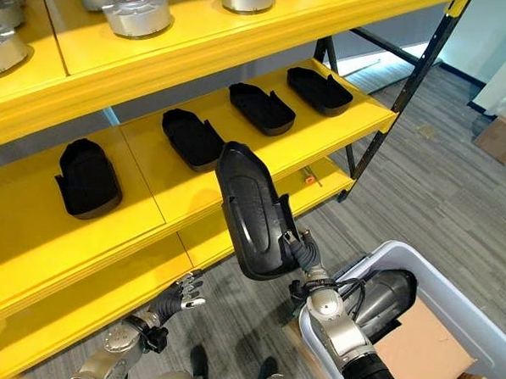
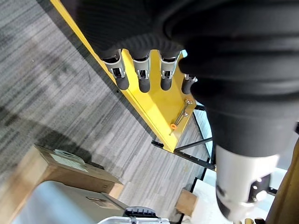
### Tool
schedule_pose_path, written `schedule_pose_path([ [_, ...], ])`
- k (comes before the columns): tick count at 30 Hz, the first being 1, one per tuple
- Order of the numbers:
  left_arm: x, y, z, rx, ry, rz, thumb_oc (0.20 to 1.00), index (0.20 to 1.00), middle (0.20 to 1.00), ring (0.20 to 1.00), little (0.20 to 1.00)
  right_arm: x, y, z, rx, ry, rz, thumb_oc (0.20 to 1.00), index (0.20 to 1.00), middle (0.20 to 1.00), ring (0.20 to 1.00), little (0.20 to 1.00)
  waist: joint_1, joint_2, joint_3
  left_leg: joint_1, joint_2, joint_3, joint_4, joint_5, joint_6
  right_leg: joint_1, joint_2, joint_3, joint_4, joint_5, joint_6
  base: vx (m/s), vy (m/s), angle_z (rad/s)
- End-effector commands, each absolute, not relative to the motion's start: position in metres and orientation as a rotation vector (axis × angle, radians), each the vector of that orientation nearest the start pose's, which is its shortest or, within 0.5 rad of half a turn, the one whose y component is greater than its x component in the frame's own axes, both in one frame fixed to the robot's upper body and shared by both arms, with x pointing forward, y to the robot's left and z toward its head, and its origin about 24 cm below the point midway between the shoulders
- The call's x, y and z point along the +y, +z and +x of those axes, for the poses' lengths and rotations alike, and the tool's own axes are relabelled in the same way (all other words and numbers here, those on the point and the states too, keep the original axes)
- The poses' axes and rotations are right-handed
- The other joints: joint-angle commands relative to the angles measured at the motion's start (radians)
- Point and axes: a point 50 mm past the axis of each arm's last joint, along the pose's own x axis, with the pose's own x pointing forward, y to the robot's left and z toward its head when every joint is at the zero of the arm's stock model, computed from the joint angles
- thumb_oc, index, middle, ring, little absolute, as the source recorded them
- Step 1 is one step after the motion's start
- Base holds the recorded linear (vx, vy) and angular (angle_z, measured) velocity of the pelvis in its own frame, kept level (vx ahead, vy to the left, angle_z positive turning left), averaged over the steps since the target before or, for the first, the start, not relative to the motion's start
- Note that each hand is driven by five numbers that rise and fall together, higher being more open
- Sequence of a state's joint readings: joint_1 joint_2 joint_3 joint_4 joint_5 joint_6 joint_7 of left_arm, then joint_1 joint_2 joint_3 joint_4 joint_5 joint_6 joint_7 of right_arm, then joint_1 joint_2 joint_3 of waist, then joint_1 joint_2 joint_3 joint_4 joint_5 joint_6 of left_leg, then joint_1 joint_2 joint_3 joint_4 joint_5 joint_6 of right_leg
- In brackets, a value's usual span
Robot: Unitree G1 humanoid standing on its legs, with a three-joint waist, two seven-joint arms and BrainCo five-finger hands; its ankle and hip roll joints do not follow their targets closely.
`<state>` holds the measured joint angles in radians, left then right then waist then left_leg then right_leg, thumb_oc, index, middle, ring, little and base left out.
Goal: Move parts from the plastic box to the shelf.
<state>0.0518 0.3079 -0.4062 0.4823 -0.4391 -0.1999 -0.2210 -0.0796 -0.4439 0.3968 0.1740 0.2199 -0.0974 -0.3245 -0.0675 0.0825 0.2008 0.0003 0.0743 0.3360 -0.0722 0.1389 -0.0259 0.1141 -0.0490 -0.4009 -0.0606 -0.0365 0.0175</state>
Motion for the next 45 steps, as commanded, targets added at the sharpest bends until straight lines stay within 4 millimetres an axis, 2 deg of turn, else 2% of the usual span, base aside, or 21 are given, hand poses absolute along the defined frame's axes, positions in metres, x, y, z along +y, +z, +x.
schedule_pose_path([
  [1,0.146,-0.052,0.209,0.355,-0.476,-0.051,1.000,1.000,1.000,1.000,1.000,-0.148,0.059,0.266,-0.168,0.027,-0.163,0.200,0.200,0.200,0.200,0.200,-0.029,-0.084,0.002,0.069,0.021,0.186,0.132,-0.162,-0.013,-0.030,-0.037,0.071,0.026,0.051,0.062,-0.07,0.068,0.48],
  [5,0.146,-0.055,0.207,0.367,-0.462,-0.062,1.000,1.000,1.000,1.000,1.000,-0.154,0.060,0.268,-0.171,0.037,-0.175,0.200,0.200,0.200,0.200,0.200,-0.030,-0.087,-0.003,0.077,0.085,0.169,0.196,-0.148,-0.032,-0.032,-0.053,0.067,0.052,0.033,0.040,-0.02,0.114,0.24],
  [7,0.148,-0.058,0.207,0.391,-0.459,-0.079,1.000,1.000,1.000,1.000,1.000,-0.160,0.060,0.268,-0.151,0.041,-0.158,0.200,0.200,0.200,0.200,0.200,-0.040,-0.081,-0.016,0.088,0.183,0.180,0.235,-0.049,-0.082,-0.031,-0.062,0.055,0.071,0.011,0.020,-0.05,0.249,0.20],
  [10,0.148,-0.061,0.207,0.405,-0.474,-0.061,1.000,1.000,1.000,1.000,1.000,-0.164,0.060,0.269,-0.164,0.042,-0.172,0.200,0.200,0.200,0.200,0.200,-0.040,-0.070,-0.032,0.115,0.236,0.137,0.235,0.019,-0.116,-0.045,-0.076,0.050,0.104,-0.003,0.015,-0.03,0.287,0.14],
  [12,0.149,-0.061,0.208,0.405,-0.470,-0.063,1.000,1.000,1.000,1.000,1.000,-0.165,0.061,0.269,-0.166,0.045,-0.175,0.200,0.200,0.200,0.200,0.200,-0.039,-0.066,-0.035,0.112,0.243,0.112,0.244,0.030,-0.120,-0.051,-0.079,0.057,0.114,-0.008,0.013,-0.03,0.269,-0.03],
  [14,0.153,-0.059,0.212,0.399,-0.439,-0.079,1.000,1.000,1.000,1.000,1.000,-0.167,0.064,0.270,-0.172,0.054,-0.188,0.200,0.200,0.200,0.200,0.200,-0.041,-0.049,-0.038,0.134,0.223,0.075,0.209,-0.010,-0.108,-0.079,-0.105,0.077,0.160,-0.018,0.029,-0.06,0.480,0.07],
  [16,0.156,-0.058,0.214,0.398,-0.419,-0.076,1.000,1.000,1.000,1.000,1.000,-0.166,0.062,0.271,-0.148,0.048,-0.169,0.200,0.200,0.200,0.200,0.200,-0.043,-0.035,-0.033,0.154,0.196,0.094,0.179,-0.057,-0.090,-0.074,-0.133,0.071,0.186,-0.022,0.044,-0.06,0.570,0.19],
  [19,0.158,-0.058,0.213,0.395,-0.411,-0.066,1.000,1.000,1.000,1.000,1.000,-0.167,0.061,0.271,-0.137,0.046,-0.159,0.200,0.200,0.200,0.200,0.200,-0.039,-0.036,-0.032,0.157,0.178,0.094,0.165,-0.077,-0.077,-0.064,-0.144,0.071,0.185,-0.016,0.055,-0.04,0.295,0.28],
  [21,0.162,-0.059,0.211,0.399,-0.401,-0.042,1.000,1.000,1.000,1.000,1.000,-0.166,0.058,0.271,-0.116,0.053,-0.132,0.200,0.200,0.200,0.200,0.200,-0.032,-0.041,-0.029,0.166,0.144,0.105,0.125,-0.121,-0.053,-0.054,-0.170,0.061,0.181,0.006,0.080,-0.07,0.402,0.35],
  [23,0.175,-0.059,0.204,0.398,-0.367,-0.012,1.000,1.000,1.000,1.000,1.000,-0.161,0.055,0.270,-0.108,0.061,-0.128,0.200,0.200,0.200,0.200,0.200,0.003,-0.050,-0.019,0.183,0.116,0.078,0.052,-0.120,-0.037,-0.044,-0.218,0.041,0.159,0.065,0.137,-0.16,0.626,0.62],
  [25,0.181,-0.059,0.201,0.396,-0.354,0.003,1.000,1.000,1.000,1.000,1.000,-0.159,0.055,0.270,-0.102,0.061,-0.117,0.200,0.200,0.200,0.200,0.200,0.021,-0.054,-0.015,0.186,0.104,0.066,0.023,-0.110,-0.034,-0.039,-0.238,0.030,0.142,0.094,0.157,-0.15,0.429,0.46],
  [28,0.194,-0.059,0.195,0.391,-0.332,0.019,1.000,1.000,1.000,1.000,1.000,-0.158,0.058,0.270,-0.110,0.052,-0.104,0.200,0.200,0.200,0.200,0.200,0.067,-0.072,-0.011,0.177,0.065,0.058,-0.014,-0.113,-0.020,-0.059,-0.308,-0.022,0.127,0.212,0.205,-0.18,0.388,0.18],
  [30,0.197,-0.061,0.190,0.388,-0.311,0.015,1.000,1.000,1.000,1.000,1.000,-0.154,0.060,0.271,-0.116,0.060,-0.099,0.200,0.200,0.200,0.200,0.200,0.087,-0.079,-0.004,0.177,0.054,0.082,-0.015,-0.124,-0.017,-0.083,-0.336,-0.071,0.139,0.268,0.223,-0.17,0.287,0.14],
  [32,0.201,-0.062,0.187,0.385,-0.293,0.016,1.000,1.000,1.000,1.000,1.000,-0.149,0.061,0.272,-0.118,0.070,-0.093,0.200,0.200,0.200,0.200,0.200,0.109,-0.079,0.001,0.176,0.050,0.107,-0.015,-0.128,-0.012,-0.103,-0.354,-0.125,0.183,0.281,0.227,-0.16,0.266,-0.17],
  [34,0.204,-0.057,0.194,0.368,-0.305,0.009,1.000,1.000,1.000,1.000,1.000,-0.144,0.064,0.272,-0.132,0.069,-0.093,0.200,0.200,0.200,0.200,0.200,0.095,-0.078,-0.002,0.159,0.021,0.087,-0.015,-0.133,0.021,-0.124,-0.255,-0.066,0.262,0.186,0.197,-0.12,0.245,-0.17],
  [35,0.204,-0.057,0.194,0.368,-0.305,0.009,1.000,1.000,1.000,1.000,1.000,-0.144,0.064,0.272,-0.132,0.069,-0.094,0.200,0.200,0.200,0.200,0.200,0.095,-0.078,-0.002,0.159,0.022,0.086,-0.015,-0.133,0.020,-0.125,-0.254,-0.066,0.263,0.184,0.196,-0.03,0.133,0.46],
  [36,0.201,-0.056,0.197,0.362,-0.307,-0.013,1.000,1.000,1.000,1.000,1.000,-0.147,0.065,0.273,-0.124,0.073,-0.093,0.200,0.200,0.200,0.200,0.200,0.091,-0.082,-0.008,0.153,0.016,0.088,-0.015,-0.131,0.024,-0.110,-0.191,-0.063,0.259,0.121,0.170,0.00,0.066,0.42],
  [39,0.187,-0.057,0.201,0.365,-0.307,-0.065,1.000,1.000,1.000,1.000,1.000,-0.149,0.063,0.274,-0.115,0.082,-0.103,0.200,0.200,0.200,0.200,0.200,0.079,-0.096,-0.018,0.148,-0.004,0.068,-0.015,-0.131,0.015,-0.067,-0.065,-0.035,0.181,0.044,0.113,0.05,0.025,0.20],
  [40,0.185,-0.058,0.201,0.366,-0.308,-0.068,1.000,1.000,1.000,1.000,1.000,-0.149,0.063,0.274,-0.114,0.082,-0.104,0.200,0.200,0.200,0.200,0.200,0.078,-0.097,-0.019,0.147,-0.007,0.063,-0.015,-0.132,0.014,-0.060,-0.052,-0.029,0.167,0.039,0.106,0.07,-0.030,0.01],
  [42,0.170,-0.060,0.204,0.377,-0.321,-0.118,1.000,1.000,1.000,1.000,1.000,-0.156,0.061,0.273,-0.114,0.056,-0.128,0.200,0.200,0.200,0.200,0.200,0.053,-0.111,-0.033,0.121,-0.039,0.019,-0.015,-0.121,0.021,-0.038,0.007,0.067,0.068,0.053,0.070,0.04,-0.090,0.20],
  [45,0.165,-0.062,0.206,0.402,-0.323,-0.182,1.000,1.000,1.000,1.000,1.000,-0.159,0.057,0.272,-0.109,0.046,-0.134,0.200,0.200,0.200,0.200,0.200,0.046,-0.115,-0.047,0.116,-0.047,0.008,-0.015,-0.123,0.022,-0.028,0.012,0.098,0.040,0.063,0.070,0.04,-0.102,0.59],
])
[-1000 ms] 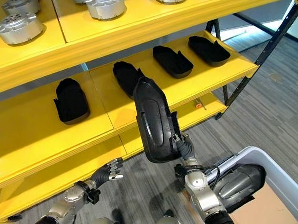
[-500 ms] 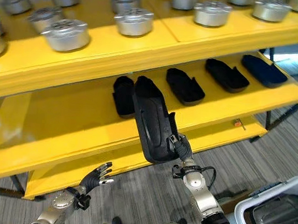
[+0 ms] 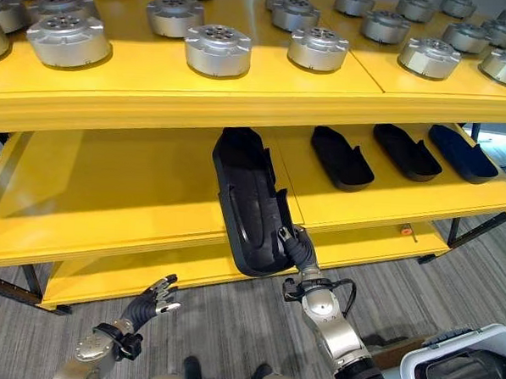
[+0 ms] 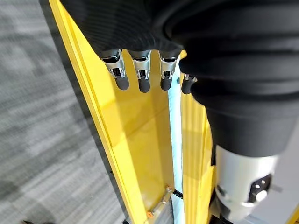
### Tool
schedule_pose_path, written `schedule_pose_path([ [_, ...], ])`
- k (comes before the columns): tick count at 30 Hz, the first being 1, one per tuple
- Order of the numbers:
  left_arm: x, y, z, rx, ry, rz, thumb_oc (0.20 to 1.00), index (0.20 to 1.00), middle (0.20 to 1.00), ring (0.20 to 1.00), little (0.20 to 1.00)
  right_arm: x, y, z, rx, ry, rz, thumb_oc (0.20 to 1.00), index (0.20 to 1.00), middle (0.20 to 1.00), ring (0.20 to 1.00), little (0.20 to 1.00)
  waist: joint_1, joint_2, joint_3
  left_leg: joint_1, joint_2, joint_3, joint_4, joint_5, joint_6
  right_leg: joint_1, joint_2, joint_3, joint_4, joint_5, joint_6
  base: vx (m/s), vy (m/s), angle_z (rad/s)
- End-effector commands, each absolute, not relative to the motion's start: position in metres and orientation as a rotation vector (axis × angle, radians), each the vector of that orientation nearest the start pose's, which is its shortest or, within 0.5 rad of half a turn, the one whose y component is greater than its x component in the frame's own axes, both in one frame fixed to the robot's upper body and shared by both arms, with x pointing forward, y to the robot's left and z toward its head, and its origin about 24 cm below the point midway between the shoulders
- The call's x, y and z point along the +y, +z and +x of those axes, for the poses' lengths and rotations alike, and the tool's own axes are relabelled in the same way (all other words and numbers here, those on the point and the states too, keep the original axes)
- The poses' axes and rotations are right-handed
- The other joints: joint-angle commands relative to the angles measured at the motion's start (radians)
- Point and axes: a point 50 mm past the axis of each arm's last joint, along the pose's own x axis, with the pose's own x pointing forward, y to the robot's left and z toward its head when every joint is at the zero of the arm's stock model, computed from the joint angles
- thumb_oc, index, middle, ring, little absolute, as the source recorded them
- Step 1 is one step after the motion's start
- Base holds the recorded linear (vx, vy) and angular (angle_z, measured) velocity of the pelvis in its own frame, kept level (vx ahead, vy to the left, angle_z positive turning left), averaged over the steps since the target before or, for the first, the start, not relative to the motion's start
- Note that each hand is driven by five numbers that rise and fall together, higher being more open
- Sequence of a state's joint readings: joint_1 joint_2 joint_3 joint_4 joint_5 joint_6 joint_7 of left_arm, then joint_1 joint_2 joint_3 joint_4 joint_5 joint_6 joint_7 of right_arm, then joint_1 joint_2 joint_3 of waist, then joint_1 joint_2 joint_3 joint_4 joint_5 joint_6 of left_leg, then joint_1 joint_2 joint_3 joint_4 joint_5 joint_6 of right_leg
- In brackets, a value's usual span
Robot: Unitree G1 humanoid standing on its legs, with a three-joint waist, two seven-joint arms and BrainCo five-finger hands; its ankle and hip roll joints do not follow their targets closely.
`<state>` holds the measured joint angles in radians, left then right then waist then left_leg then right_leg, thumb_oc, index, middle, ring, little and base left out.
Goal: Move parts from the plastic box to the shelf.
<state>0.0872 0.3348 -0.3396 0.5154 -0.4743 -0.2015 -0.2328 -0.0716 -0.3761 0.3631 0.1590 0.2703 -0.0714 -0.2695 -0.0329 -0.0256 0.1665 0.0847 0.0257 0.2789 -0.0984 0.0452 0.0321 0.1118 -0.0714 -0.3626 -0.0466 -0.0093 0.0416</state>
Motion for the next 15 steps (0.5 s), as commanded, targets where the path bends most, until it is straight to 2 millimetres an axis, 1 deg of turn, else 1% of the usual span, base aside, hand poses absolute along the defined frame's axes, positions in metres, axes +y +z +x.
schedule_pose_path([
  [1,0.162,-0.066,0.204,0.425,-0.336,-0.205,1.000,1.000,1.000,1.000,1.000,-0.159,0.056,0.271,-0.123,0.044,-0.164,0.200,0.200,0.200,0.200,0.200,0.006,-0.007,-0.018,0.038,-0.001,0.072,0.011,-0.029,-0.040,-0.016,0.033,0.072,0.004,0.044,0.048,0.12,-0.129,0.11],
  [4,0.162,-0.070,0.200,0.450,-0.343,-0.201,1.000,1.000,1.000,1.000,1.000,-0.161,0.056,0.270,-0.125,0.046,-0.179,0.200,0.200,0.200,0.200,0.200,0.000,-0.004,-0.022,0.046,-0.008,0.082,0.011,-0.033,-0.040,-0.005,0.033,0.079,-0.014,0.050,0.049,0.07,-0.091,0.01],
  [6,0.163,-0.072,0.197,0.470,-0.350,-0.191,1.000,1.000,1.000,1.000,1.000,-0.161,0.057,0.269,-0.136,0.042,-0.192,0.200,0.200,0.200,0.200,0.200,-0.010,0.002,-0.023,0.054,-0.014,0.111,0.021,-0.040,-0.039,-0.005,0.028,0.077,-0.020,0.053,0.051,0.06,-0.104,0.01],
  [7,0.164,-0.072,0.197,0.476,-0.361,-0.198,1.000,1.000,1.000,1.000,1.000,-0.160,0.060,0.267,-0.167,0.036,-0.216,0.200,0.200,0.200,0.200,0.200,-0.024,0.008,-0.016,0.044,-0.006,0.140,0.083,-0.084,-0.044,-0.004,0.016,0.075,-0.006,0.032,0.056,0.00,-0.092,0.05],
  [8,0.162,-0.070,0.199,0.475,-0.375,-0.198,1.000,1.000,1.000,1.000,1.000,-0.160,0.062,0.267,-0.177,0.023,-0.222,0.200,0.200,0.200,0.200,0.200,-0.038,0.004,-0.008,0.019,0.026,0.202,0.139,-0.092,-0.047,-0.014,-0.004,0.056,0.006,0.033,0.051,-0.02,-0.053,0.08],
  [9,0.161,-0.070,0.200,0.475,-0.381,-0.197,1.000,1.000,1.000,1.000,1.000,-0.161,0.062,0.267,-0.176,0.014,-0.224,0.200,0.200,0.200,0.200,0.200,-0.043,0.004,-0.004,0.012,0.039,0.215,0.161,-0.101,-0.051,-0.015,-0.009,0.051,0.013,0.027,0.051,-0.09,-0.007,0.15],
  [10,0.158,-0.068,0.203,0.471,-0.397,-0.192,1.000,1.000,1.000,1.000,1.000,-0.162,0.061,0.269,-0.174,-0.004,-0.223,0.200,0.200,0.200,0.200,0.200,-0.053,0.005,0.003,0.004,0.063,0.243,0.186,-0.107,-0.053,-0.022,-0.020,0.039,0.031,0.021,0.048,-0.05,0.034,0.25],
  [11,0.156,-0.067,0.205,0.467,-0.409,-0.190,1.000,1.000,1.000,1.000,1.000,-0.162,0.061,0.271,-0.175,-0.013,-0.222,0.200,0.200,0.200,0.200,0.200,-0.058,0.006,0.008,0.001,0.080,0.254,0.200,-0.109,-0.054,-0.028,-0.027,0.033,0.046,0.015,0.043,-0.05,0.064,0.32],
  [13,0.154,-0.066,0.207,0.463,-0.415,-0.191,1.000,1.000,1.000,1.000,1.000,-0.163,0.060,0.272,-0.173,-0.020,-0.229,0.200,0.200,0.200,0.200,0.200,-0.061,0.009,0.010,0.002,0.100,0.248,0.208,-0.102,-0.057,-0.031,-0.034,0.030,0.066,0.006,0.035,0.04,0.134,0.29],
  [14,0.154,-0.067,0.207,0.467,-0.401,-0.204,1.000,1.000,1.000,1.000,1.000,-0.165,0.059,0.272,-0.166,-0.013,-0.234,0.200,0.200,0.200,0.200,0.200,-0.062,0.014,0.009,0.017,0.122,0.224,0.203,-0.079,-0.069,-0.027,-0.037,0.033,0.084,-0.010,0.025,0.09,0.170,0.12],
  [15,0.154,-0.067,0.206,0.467,-0.400,-0.206,1.000,1.000,1.000,1.000,1.000,-0.166,0.059,0.272,-0.165,-0.012,-0.235,0.200,0.200,0.200,0.200,0.200,-0.062,0.015,0.009,0.019,0.125,0.221,0.202,-0.074,-0.072,-0.026,-0.037,0.034,0.086,-0.012,0.023,0.15,0.269,0.20],
])
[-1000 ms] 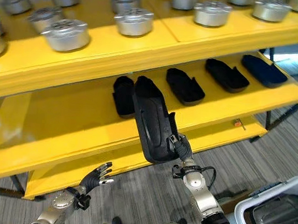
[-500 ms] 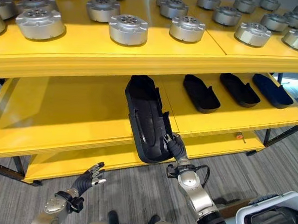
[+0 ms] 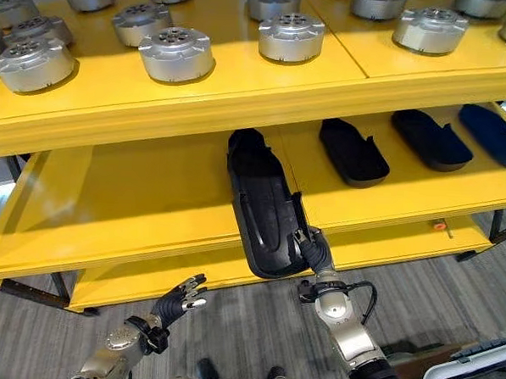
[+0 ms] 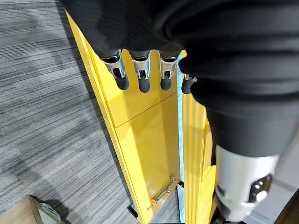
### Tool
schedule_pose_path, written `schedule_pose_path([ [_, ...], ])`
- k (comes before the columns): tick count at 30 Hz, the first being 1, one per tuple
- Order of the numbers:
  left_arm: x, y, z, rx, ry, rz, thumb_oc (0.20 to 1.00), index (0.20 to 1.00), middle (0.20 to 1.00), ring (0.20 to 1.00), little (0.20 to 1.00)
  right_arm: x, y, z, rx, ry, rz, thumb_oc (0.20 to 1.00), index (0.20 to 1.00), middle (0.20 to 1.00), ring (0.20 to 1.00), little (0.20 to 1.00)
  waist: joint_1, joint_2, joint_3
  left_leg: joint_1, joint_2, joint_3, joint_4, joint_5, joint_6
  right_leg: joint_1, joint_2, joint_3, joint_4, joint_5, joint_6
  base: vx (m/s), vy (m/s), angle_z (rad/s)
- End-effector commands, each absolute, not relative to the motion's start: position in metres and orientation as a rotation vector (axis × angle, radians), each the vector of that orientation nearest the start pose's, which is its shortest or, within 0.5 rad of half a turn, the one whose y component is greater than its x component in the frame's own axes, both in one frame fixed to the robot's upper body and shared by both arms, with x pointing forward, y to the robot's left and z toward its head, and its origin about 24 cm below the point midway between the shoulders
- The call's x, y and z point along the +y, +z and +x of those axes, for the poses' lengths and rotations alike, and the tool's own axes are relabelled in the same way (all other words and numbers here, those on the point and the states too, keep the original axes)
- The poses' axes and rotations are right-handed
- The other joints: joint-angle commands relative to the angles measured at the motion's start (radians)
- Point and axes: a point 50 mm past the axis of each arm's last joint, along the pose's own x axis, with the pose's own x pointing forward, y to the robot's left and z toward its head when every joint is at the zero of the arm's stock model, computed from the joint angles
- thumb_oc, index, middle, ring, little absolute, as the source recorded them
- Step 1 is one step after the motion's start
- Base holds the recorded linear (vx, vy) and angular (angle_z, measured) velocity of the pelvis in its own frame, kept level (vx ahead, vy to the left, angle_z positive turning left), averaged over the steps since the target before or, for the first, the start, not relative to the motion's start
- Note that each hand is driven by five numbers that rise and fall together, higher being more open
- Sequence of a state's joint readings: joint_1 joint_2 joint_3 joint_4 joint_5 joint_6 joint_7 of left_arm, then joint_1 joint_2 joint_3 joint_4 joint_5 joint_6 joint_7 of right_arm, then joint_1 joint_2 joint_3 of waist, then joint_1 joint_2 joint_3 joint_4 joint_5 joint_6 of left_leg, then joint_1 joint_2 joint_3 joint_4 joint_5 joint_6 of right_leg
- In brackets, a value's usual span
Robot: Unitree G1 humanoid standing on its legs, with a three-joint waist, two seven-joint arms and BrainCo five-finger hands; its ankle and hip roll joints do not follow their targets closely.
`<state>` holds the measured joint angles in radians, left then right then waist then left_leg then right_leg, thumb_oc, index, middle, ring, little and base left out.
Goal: Move parts from the plastic box to the shelf.
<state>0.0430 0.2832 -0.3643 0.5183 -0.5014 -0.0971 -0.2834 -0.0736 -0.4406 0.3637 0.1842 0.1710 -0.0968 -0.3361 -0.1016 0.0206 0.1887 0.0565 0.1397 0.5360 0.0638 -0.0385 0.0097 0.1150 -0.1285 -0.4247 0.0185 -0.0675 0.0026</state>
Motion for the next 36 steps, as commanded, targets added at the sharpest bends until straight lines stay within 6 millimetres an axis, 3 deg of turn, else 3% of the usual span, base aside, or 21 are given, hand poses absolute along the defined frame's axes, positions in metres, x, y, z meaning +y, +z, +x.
schedule_pose_path([
  [1,0.155,-0.068,0.206,0.464,-0.388,-0.212,1.000,1.000,1.000,1.000,1.000,-0.169,0.058,0.270,-0.153,-0.008,-0.242,0.200,0.200,0.200,0.200,0.200,0.005,-0.026,-0.015,0.054,0.052,-0.060,0.044,0.068,-0.080,-0.026,0.021,0.106,0.032,0.034,0.052,0.16,0.448,0.11],
  [2,0.157,-0.068,0.206,0.461,-0.367,-0.234,1.000,1.000,1.000,1.000,1.000,-0.175,0.058,0.268,-0.155,0.005,-0.267,0.200,0.200,0.200,0.200,0.200,0.001,-0.017,-0.017,0.043,0.143,-0.111,0.059,0.183,-0.127,-0.032,0.012,0.133,0.057,0.014,0.039,0.16,0.468,0.04],
  [5,0.163,-0.069,0.206,0.473,-0.331,-0.195,1.000,1.000,1.000,1.000,1.000,-0.178,0.060,0.269,-0.162,0.023,-0.296,0.200,0.200,0.200,0.200,0.200,0.006,-0.002,-0.017,0.037,0.171,-0.202,0.045,0.224,-0.121,-0.061,-0.004,0.176,0.086,0.019,0.038,0.05,0.528,-0.34],
  [11,0.175,-0.079,0.195,0.532,-0.318,-0.185,1.000,1.000,1.000,1.000,1.000,-0.182,0.061,0.269,-0.140,0.006,-0.271,0.200,0.200,0.200,0.200,0.200,-0.002,0.005,-0.021,0.096,0.068,-0.156,-0.045,0.073,-0.073,-0.054,-0.077,0.175,0.100,0.046,0.098,0.05,0.479,-0.17],
  [14,0.182,-0.080,0.192,0.533,-0.323,-0.150,1.000,1.000,1.000,1.000,1.000,-0.182,0.060,0.268,-0.133,-0.010,-0.249,0.200,0.200,0.200,0.200,0.200,0.005,0.003,-0.018,0.101,0.051,-0.167,-0.073,0.067,-0.062,-0.057,-0.097,0.178,0.103,0.065,0.123,-0.03,0.446,0.14],
  [15,0.192,-0.080,0.186,0.527,-0.341,-0.066,1.000,1.000,1.000,1.000,1.000,-0.180,0.062,0.269,-0.144,-0.049,-0.222,0.200,0.200,0.200,0.200,0.200,0.027,-0.005,-0.002,0.108,-0.001,-0.177,-0.126,0.069,-0.032,-0.086,-0.159,0.167,0.117,0.155,0.174,-0.15,0.732,0.14],
  [17,0.196,-0.078,0.184,0.514,-0.346,-0.029,1.000,1.000,1.000,1.000,1.000,-0.178,0.063,0.270,-0.155,-0.052,-0.213,0.200,0.200,0.200,0.200,0.200,0.042,-0.010,0.004,0.116,-0.028,-0.151,-0.142,0.063,-0.022,-0.105,-0.197,0.129,0.123,0.220,0.193,-0.14,0.547,0.20],
  [18,0.199,-0.078,0.181,0.509,-0.341,-0.024,1.000,1.000,1.000,1.000,1.000,-0.175,0.063,0.271,-0.156,-0.047,-0.209,0.200,0.200,0.200,0.200,0.200,0.055,-0.011,0.009,0.134,-0.043,-0.140,-0.148,0.037,-0.025,-0.113,-0.216,0.093,0.136,0.248,0.223,-0.08,0.338,0.02],
  [20,0.201,-0.077,0.179,0.501,-0.323,-0.026,1.000,1.000,1.000,1.000,1.000,-0.169,0.064,0.273,-0.162,-0.034,-0.203,0.200,0.200,0.200,0.200,0.200,0.080,-0.009,0.016,0.140,-0.053,-0.101,-0.151,0.027,-0.024,-0.134,-0.234,0.016,0.160,0.285,0.237,-0.10,0.281,-0.52],
  [22,0.203,-0.077,0.178,0.495,-0.314,-0.021,1.000,1.000,1.000,1.000,1.000,-0.166,0.064,0.275,-0.165,-0.030,-0.195,0.200,0.200,0.200,0.200,0.200,0.093,-0.004,0.019,0.135,-0.060,-0.082,-0.151,0.027,-0.019,-0.145,-0.222,-0.019,0.191,0.267,0.234,-0.11,0.210,-0.86],
  [27,0.203,-0.074,0.185,0.488,-0.307,-0.043,1.000,1.000,1.000,1.000,1.000,-0.169,0.064,0.274,-0.153,-0.030,-0.200,0.200,0.200,0.200,0.200,0.200,0.072,-0.014,0.013,0.124,-0.088,-0.086,-0.151,0.019,0.005,-0.144,-0.102,0.008,0.187,0.171,0.197,-0.01,0.102,-0.06],
  [28,0.197,-0.075,0.186,0.488,-0.315,-0.060,1.000,1.000,1.000,1.000,1.000,-0.170,0.062,0.274,-0.140,-0.035,-0.199,0.200,0.200,0.200,0.200,0.200,0.061,-0.023,0.008,0.123,-0.095,-0.103,-0.151,0.018,0.002,-0.125,-0.039,0.038,0.132,0.136,0.173,0.09,-0.011,0.10],
  [30,0.190,-0.076,0.187,0.493,-0.338,-0.065,1.000,1.000,1.000,1.000,1.000,-0.174,0.059,0.273,-0.122,-0.051,-0.206,0.200,0.200,0.200,0.200,0.200,0.049,-0.026,0.001,0.117,-0.102,-0.137,-0.151,0.016,0.000,-0.106,0.009,0.091,0.068,0.112,0.148,0.06,-0.058,0.16],
  [32,0.179,-0.076,0.189,0.495,-0.375,-0.063,1.000,1.000,1.000,1.000,1.000,-0.178,0.054,0.271,-0.085,-0.072,-0.211,0.200,0.200,0.200,0.200,0.200,0.031,-0.033,-0.009,0.094,-0.114,-0.171,-0.151,0.031,0.009,-0.107,0.040,0.169,0.026,0.123,0.122,0.02,-0.088,0.54],
  [36,0.170,-0.074,0.193,0.486,-0.385,-0.087,1.000,1.000,1.000,1.000,1.000,-0.179,0.050,0.269,-0.067,-0.022,-0.222,0.200,0.200,0.200,0.200,0.200,0.030,-0.044,-0.026,0.087,-0.112,-0.161,-0.151,0.035,0.000,-0.065,0.046,0.180,-0.026,0.131,0.122,0.07,-0.090,0.45],
])
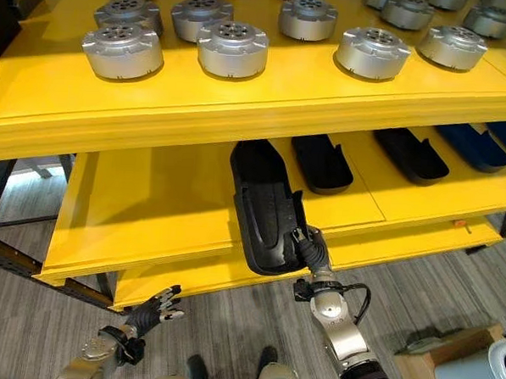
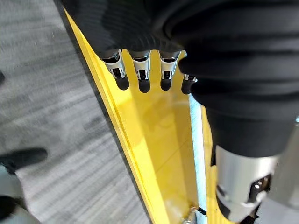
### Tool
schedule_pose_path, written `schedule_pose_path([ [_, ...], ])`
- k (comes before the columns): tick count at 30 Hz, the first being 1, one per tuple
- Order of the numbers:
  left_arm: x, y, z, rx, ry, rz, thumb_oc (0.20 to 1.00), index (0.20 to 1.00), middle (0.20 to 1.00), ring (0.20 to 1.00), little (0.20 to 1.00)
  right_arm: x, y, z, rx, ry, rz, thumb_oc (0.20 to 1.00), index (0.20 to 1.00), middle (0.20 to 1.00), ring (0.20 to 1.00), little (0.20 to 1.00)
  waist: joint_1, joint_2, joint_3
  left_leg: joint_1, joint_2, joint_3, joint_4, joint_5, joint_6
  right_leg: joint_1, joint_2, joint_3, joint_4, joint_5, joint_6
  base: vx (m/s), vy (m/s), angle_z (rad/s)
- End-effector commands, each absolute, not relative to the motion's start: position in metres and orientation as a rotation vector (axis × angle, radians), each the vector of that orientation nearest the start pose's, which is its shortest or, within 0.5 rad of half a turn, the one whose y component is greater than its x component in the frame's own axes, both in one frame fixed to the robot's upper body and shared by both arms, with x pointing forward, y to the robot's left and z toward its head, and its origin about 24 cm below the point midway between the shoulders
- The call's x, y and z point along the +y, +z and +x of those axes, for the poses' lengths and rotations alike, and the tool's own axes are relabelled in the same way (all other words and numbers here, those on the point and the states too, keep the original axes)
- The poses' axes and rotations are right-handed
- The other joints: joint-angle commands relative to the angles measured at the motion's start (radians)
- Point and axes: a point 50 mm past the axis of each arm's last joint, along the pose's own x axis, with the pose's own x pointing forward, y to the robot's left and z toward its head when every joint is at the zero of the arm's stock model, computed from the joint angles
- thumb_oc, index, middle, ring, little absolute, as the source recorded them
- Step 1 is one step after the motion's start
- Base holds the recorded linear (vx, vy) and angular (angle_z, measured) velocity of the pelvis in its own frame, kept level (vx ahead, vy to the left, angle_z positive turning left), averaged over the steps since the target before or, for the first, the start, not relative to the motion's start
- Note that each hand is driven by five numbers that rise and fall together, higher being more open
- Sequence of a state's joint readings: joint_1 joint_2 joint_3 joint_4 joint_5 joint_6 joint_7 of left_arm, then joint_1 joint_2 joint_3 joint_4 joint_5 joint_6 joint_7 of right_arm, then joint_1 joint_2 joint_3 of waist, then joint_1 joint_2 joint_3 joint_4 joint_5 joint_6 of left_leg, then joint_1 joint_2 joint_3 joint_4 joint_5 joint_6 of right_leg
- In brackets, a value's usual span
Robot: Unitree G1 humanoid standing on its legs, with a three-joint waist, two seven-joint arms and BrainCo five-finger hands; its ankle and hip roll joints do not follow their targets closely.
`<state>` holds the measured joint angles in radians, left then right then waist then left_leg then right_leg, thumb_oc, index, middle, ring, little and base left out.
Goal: Move parts from the plastic box to the shelf.
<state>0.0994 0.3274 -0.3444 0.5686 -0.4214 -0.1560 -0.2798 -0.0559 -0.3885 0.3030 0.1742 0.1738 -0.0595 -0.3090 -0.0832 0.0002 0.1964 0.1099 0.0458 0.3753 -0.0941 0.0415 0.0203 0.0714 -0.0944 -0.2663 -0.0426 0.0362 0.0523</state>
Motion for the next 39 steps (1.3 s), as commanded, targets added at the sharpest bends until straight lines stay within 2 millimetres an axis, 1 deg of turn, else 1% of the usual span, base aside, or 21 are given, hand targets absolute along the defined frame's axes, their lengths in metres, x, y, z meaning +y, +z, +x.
schedule_pose_path([
  [1,0.168,-0.074,0.193,0.483,-0.389,-0.090,1.000,1.000,1.000,1.000,1.000,-0.177,0.049,0.269,-0.064,-0.009,-0.222,0.200,0.200,0.200,0.200,0.200,0.013,-0.024,-0.036,0.035,-0.015,0.004,0.007,-0.043,-0.013,-0.015,0.012,0.020,0.031,0.026,0.072,0.10,-0.144,-0.04],
  [2,0.164,-0.073,0.194,0.483,-0.391,-0.095,1.000,1.000,1.000,1.000,1.000,-0.172,0.049,0.270,-0.059,0.015,-0.217,0.200,0.200,0.200,0.200,0.200,0.017,-0.025,-0.040,0.039,-0.010,0.011,0.007,-0.043,-0.016,-0.002,0.014,0.014,0.021,0.022,0.068,0.09,-0.140,-0.07],
  [5,0.162,-0.074,0.194,0.490,-0.388,-0.089,1.000,1.000,1.000,1.000,1.000,-0.165,0.047,0.271,-0.062,0.033,-0.219,0.200,0.200,0.200,0.200,0.200,0.021,-0.028,-0.045,0.042,-0.008,0.017,0.007,-0.046,-0.018,0.009,0.020,0.007,0.016,0.011,0.061,0.09,-0.152,-0.08],
  [7,0.161,-0.075,0.193,0.497,-0.384,-0.090,1.000,1.000,1.000,1.000,1.000,-0.162,0.046,0.271,-0.057,0.038,-0.214,0.200,0.200,0.200,0.200,0.200,0.024,-0.029,-0.048,0.046,-0.008,0.020,0.007,-0.047,-0.018,0.015,0.022,0.003,0.013,0.005,0.056,0.09,-0.150,-0.02],
  [10,0.162,-0.076,0.191,0.504,-0.376,-0.073,1.000,1.000,1.000,1.000,1.000,-0.161,0.047,0.272,-0.059,0.047,-0.220,0.200,0.200,0.200,0.200,0.200,0.029,-0.026,-0.048,0.058,-0.013,0.044,0.013,-0.050,-0.019,0.029,0.027,-0.017,0.007,-0.006,0.046,0.11,-0.198,0.08],
  [11,0.164,-0.075,0.191,0.498,-0.383,-0.065,1.000,1.000,1.000,1.000,1.000,-0.160,0.048,0.272,-0.071,0.049,-0.226,0.200,0.200,0.200,0.200,0.200,0.026,-0.025,-0.043,0.050,-0.007,0.068,0.079,-0.091,-0.024,0.040,0.018,-0.032,0.010,-0.024,0.048,0.07,-0.167,0.17],
  [12,0.164,-0.073,0.193,0.490,-0.385,-0.064,1.000,1.000,1.000,1.000,1.000,-0.160,0.050,0.273,-0.084,0.053,-0.239,0.200,0.200,0.200,0.200,0.200,0.025,-0.030,-0.037,0.024,0.004,0.090,0.142,-0.113,-0.023,0.035,0.009,-0.041,0.021,-0.028,0.041,0.00,-0.139,0.16],
  [13,0.162,-0.071,0.196,0.476,-0.393,-0.064,1.000,1.000,1.000,1.000,1.000,-0.158,0.052,0.275,-0.089,0.049,-0.249,0.200,0.200,0.200,0.200,0.200,0.025,-0.034,-0.023,-0.037,0.062,0.114,0.243,-0.083,-0.050,0.034,-0.001,-0.051,0.039,-0.038,0.028,-0.07,-0.087,0.28],
  [14,0.162,-0.070,0.198,0.472,-0.396,-0.065,1.000,1.000,1.000,1.000,1.000,-0.157,0.052,0.275,-0.091,0.047,-0.250,0.200,0.200,0.200,0.200,0.200,0.023,-0.033,-0.019,-0.050,0.083,0.122,0.265,-0.068,-0.062,0.033,-0.001,-0.055,0.044,-0.043,0.023,-0.08,0.026,0.33],
  [15,0.156,-0.067,0.202,0.455,-0.408,-0.078,1.000,1.000,1.000,1.000,1.000,-0.155,0.055,0.281,-0.095,0.040,-0.258,0.200,0.200,0.200,0.200,0.200,0.015,-0.028,-0.011,-0.051,0.136,0.148,0.240,-0.041,-0.078,0.030,-0.010,-0.078,0.067,-0.060,0.012,-0.03,0.134,0.34],
  [16,0.154,-0.068,0.202,0.453,-0.409,-0.085,1.000,1.000,1.000,1.000,1.000,-0.155,0.055,0.282,-0.093,0.040,-0.260,0.200,0.200,0.200,0.200,0.200,0.015,-0.026,-0.011,-0.042,0.141,0.142,0.217,-0.033,-0.078,0.029,-0.015,-0.084,0.077,-0.064,0.011,0.03,0.281,0.15],
  [17,0.151,-0.068,0.202,0.456,-0.415,-0.095,1.000,1.000,1.000,1.000,1.000,-0.158,0.055,0.283,-0.084,0.038,-0.267,0.200,0.200,0.200,0.200,0.200,0.021,-0.020,-0.017,-0.028,0.162,0.104,0.191,0.008,-0.092,0.029,-0.025,-0.088,0.090,-0.068,0.007,0.08,0.265,0.21],
  [18,0.150,-0.067,0.203,0.455,-0.418,-0.094,1.000,1.000,1.000,1.000,1.000,-0.160,0.054,0.284,-0.080,0.034,-0.291,0.200,0.200,0.200,0.200,0.200,0.024,-0.016,-0.017,-0.036,0.178,0.074,0.202,0.048,-0.108,0.031,-0.024,-0.079,0.090,-0.070,0.003,0.07,0.403,0.18],
  [19,0.150,-0.065,0.206,0.467,-0.419,-0.087,1.000,1.000,1.000,1.000,1.000,-0.166,0.053,0.285,-0.059,0.043,-0.332,0.200,0.200,0.200,0.200,0.200,0.020,-0.008,-0.020,-0.011,0.169,0.061,0.159,0.028,-0.103,0.030,-0.045,-0.069,0.088,-0.060,0.017,0.06,0.403,0.11],
  [20,0.149,-0.067,0.203,0.471,-0.444,-0.054,1.000,1.000,1.000,1.000,1.000,-0.166,0.050,0.285,-0.038,0.042,-0.327,0.200,0.200,0.200,0.200,0.200,0.015,-0.003,-0.027,0.022,0.165,0.080,0.102,0.018,-0.104,0.033,-0.058,-0.077,0.090,-0.055,0.030,0.10,0.493,0.00],
  [21,0.153,-0.069,0.197,0.486,-0.450,-0.038,1.000,1.000,1.000,1.000,1.000,-0.166,0.047,0.285,-0.019,0.035,-0.316,0.200,0.200,0.200,0.200,0.200,0.017,0.000,-0.032,0.036,0.159,0.080,0.075,0.012,-0.103,0.041,-0.066,-0.076,0.087,-0.051,0.037,0.13,0.381,0.09],
  [24,0.164,-0.072,0.188,0.488,-0.453,0.036,1.000,1.000,1.000,1.000,1.000,-0.166,0.040,0.283,0.021,0.036,-0.311,0.200,0.200,0.200,0.200,0.200,0.027,-0.002,-0.042,0.056,0.143,0.060,0.045,0.005,-0.095,0.046,-0.069,-0.060,0.084,-0.051,0.050,0.12,0.219,0.23],
  [26,0.166,-0.072,0.187,0.493,-0.435,0.010,1.000,1.000,1.000,1.000,1.000,-0.169,0.039,0.283,0.028,0.018,-0.318,0.200,0.200,0.200,0.200,0.200,0.034,-0.005,-0.042,0.059,0.138,0.053,0.038,0.003,-0.092,0.046,-0.069,-0.060,0.081,-0.050,0.054,0.07,0.095,0.23],
  [31,0.169,-0.076,0.180,0.518,-0.419,-0.013,1.000,1.000,1.000,1.000,1.000,-0.178,0.049,0.299,0.019,-0.069,-0.304,0.200,0.200,0.200,0.200,0.200,0.069,-0.018,-0.037,0.063,0.127,0.035,0.019,0.005,-0.086,0.051,-0.067,-0.066,0.074,-0.048,0.059,0.06,0.032,0.14],
  [36,0.168,-0.078,0.176,0.533,-0.441,-0.012,1.000,1.000,1.000,1.000,1.000,-0.186,0.060,0.311,0.004,-0.115,-0.319,0.200,0.200,0.200,0.200,0.200,0.087,-0.023,-0.030,0.055,0.121,0.029,0.017,0.002,-0.084,0.048,-0.066,-0.070,0.072,-0.048,0.062,0.04,0.001,0.04],
  [39,0.168,-0.078,0.177,0.537,-0.449,-0.010,1.000,1.000,1.000,1.000,1.000,-0.189,0.064,0.316,0.009,-0.136,-0.332,0.200,0.200,0.200,0.200,0.200,0.095,-0.024,-0.023,0.049,0.120,0.027,0.018,0.003,-0.084,0.040,-0.067,-0.073,0.078,-0.049,0.063,0.00,-0.003,0.01],
])
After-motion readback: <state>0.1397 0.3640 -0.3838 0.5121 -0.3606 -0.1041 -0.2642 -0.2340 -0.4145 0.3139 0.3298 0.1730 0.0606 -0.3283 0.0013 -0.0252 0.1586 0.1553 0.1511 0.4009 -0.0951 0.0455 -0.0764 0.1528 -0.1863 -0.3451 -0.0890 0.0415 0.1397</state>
